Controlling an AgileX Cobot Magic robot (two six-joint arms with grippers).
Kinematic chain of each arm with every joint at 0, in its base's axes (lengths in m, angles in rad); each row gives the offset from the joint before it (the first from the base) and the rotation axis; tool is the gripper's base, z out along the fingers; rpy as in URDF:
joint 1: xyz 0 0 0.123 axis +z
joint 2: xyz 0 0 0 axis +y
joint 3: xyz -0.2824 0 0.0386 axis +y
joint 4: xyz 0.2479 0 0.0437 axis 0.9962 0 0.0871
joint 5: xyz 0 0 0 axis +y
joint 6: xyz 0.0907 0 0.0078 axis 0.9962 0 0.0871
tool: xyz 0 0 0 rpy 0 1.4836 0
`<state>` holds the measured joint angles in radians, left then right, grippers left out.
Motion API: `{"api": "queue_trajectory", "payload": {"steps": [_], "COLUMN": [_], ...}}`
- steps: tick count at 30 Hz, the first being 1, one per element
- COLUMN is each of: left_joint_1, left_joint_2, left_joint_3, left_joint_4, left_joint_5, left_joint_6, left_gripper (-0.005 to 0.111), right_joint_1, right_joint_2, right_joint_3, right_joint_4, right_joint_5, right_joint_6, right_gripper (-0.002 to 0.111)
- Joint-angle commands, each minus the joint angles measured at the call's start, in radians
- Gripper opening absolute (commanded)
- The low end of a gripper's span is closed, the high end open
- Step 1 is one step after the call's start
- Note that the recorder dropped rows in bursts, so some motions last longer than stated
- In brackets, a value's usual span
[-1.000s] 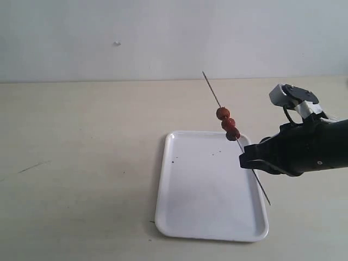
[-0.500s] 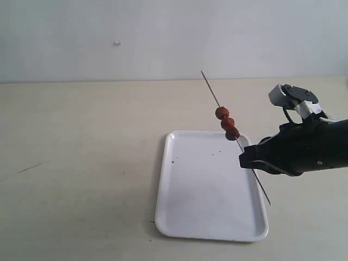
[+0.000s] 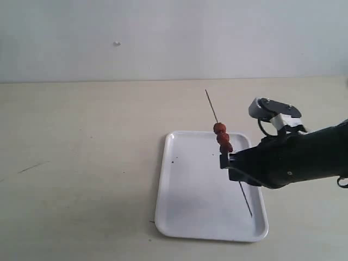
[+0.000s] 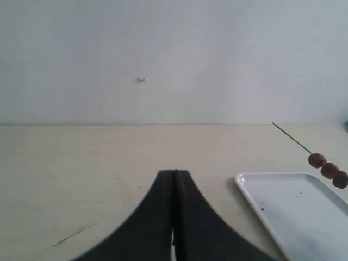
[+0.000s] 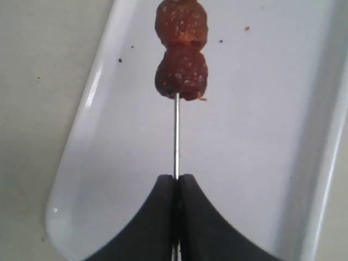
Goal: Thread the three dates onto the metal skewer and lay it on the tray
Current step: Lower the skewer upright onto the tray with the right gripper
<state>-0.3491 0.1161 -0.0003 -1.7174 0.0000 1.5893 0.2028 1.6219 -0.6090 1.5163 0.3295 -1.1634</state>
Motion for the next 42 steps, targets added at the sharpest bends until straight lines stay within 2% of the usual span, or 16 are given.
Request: {"api": "queue_trajectory", "payload": {"steps": [1,4,8,36,39,42], "left_joint_1": [0.000,0.000,0.000,0.000,0.000,0.000], "left_joint_2": [-0.004,-0.004,-0.004,-0.004,-0.004,-0.004], "left_joint_3": [0.000,0.000,0.000,0.000,0.000,0.000], "left_joint_4": [0.002,0.002,0.002,0.002,0.002,0.002], "left_joint_5": [0.000,0.000,0.000,0.000,0.000,0.000], "left_joint_6": [0.003,0.003,0.003,0.003,0.003,0.003], "left_gripper": [0.000,0.000,0.000,0.000,0.000,0.000], "right_joint_1": [0.128,0.186,0.216,0.216,0.216,0.216], "right_joint_2": [0.020,0.022,0.022,0.208,0.208,0.208], "right_joint_3": [-0.006,-0.006,-0.006,-0.074,-0.074,-0.074], "right_joint_4": [0.131,0.225,0.228,0.228,0.228,0.228], "right_joint_5": [-0.122,-0.222,-0.233,-0.247,-0.254,-0.250], "right_joint_6": [0.046,0.050,0.050,0.091,0.091,0.091], "right_gripper": [0.000,0.000,0.000,0.000,0.004,0.012]}}
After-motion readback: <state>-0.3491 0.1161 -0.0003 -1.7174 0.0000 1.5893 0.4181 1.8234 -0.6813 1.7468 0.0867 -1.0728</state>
